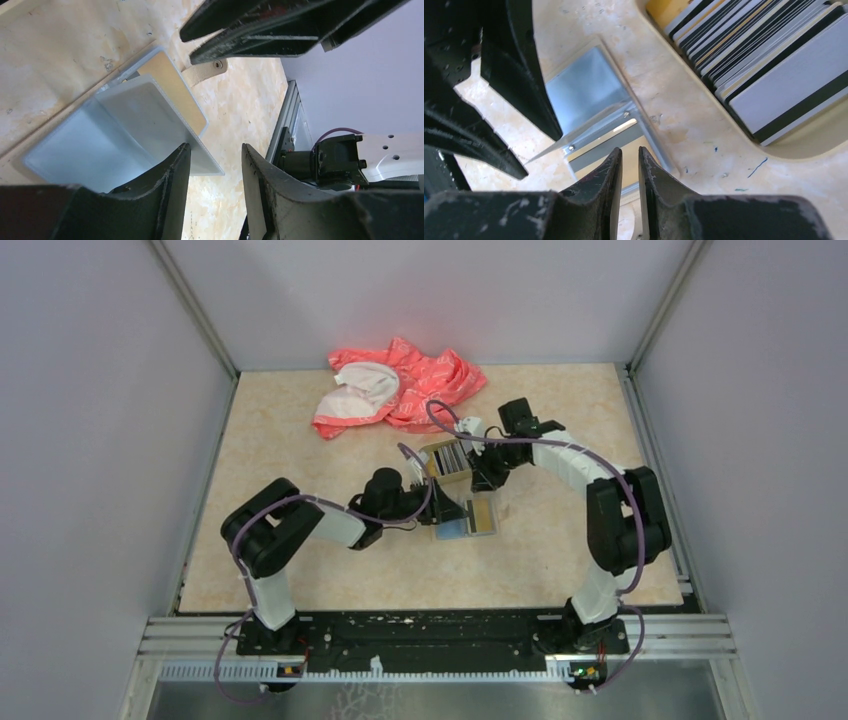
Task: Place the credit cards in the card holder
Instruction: Insert the credit card into the card holder.
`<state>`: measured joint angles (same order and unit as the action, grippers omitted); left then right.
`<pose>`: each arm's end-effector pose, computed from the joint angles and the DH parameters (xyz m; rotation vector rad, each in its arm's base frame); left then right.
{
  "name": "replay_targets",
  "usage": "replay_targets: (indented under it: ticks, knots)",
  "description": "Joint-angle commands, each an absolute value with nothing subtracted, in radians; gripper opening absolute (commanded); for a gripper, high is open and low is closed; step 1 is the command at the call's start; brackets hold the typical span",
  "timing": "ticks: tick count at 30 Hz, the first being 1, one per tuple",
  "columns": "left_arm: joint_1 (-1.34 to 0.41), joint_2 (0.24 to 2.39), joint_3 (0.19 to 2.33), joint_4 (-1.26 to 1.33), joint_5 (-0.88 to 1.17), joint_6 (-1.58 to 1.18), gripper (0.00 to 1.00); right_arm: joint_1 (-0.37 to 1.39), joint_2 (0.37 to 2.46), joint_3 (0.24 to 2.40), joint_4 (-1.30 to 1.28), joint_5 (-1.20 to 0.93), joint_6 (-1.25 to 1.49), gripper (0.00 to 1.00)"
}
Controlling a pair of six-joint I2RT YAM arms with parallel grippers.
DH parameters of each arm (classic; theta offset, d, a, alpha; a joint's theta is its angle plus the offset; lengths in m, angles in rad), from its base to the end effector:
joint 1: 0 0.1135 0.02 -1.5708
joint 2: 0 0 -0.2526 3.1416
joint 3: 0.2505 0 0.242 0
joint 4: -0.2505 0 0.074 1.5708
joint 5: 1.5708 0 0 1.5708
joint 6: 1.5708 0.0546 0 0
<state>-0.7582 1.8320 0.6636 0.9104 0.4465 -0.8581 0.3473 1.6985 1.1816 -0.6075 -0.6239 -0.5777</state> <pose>0.2389 -0.2588 0.1339 0.2578 2.0823 -1.4754 0.3058 0.1446 0.1936 -1.2973 2.1862 0.7460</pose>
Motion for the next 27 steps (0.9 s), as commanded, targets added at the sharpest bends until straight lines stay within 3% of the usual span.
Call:
replay_targets:
  ticks: [1, 27]
  knots:
    - [-0.768, 1.867, 0.698, 0.901, 0.463, -0.836, 0.49, 0.338, 1.759, 1.263, -0.621, -0.603, -0.509, 0.18]
    - [-0.786, 1.935, 0.808, 0.821, 0.457, -0.776, 0.47, 0.294, 1.674, 1.246, -0.583, -0.704, -0.505, 0.17]
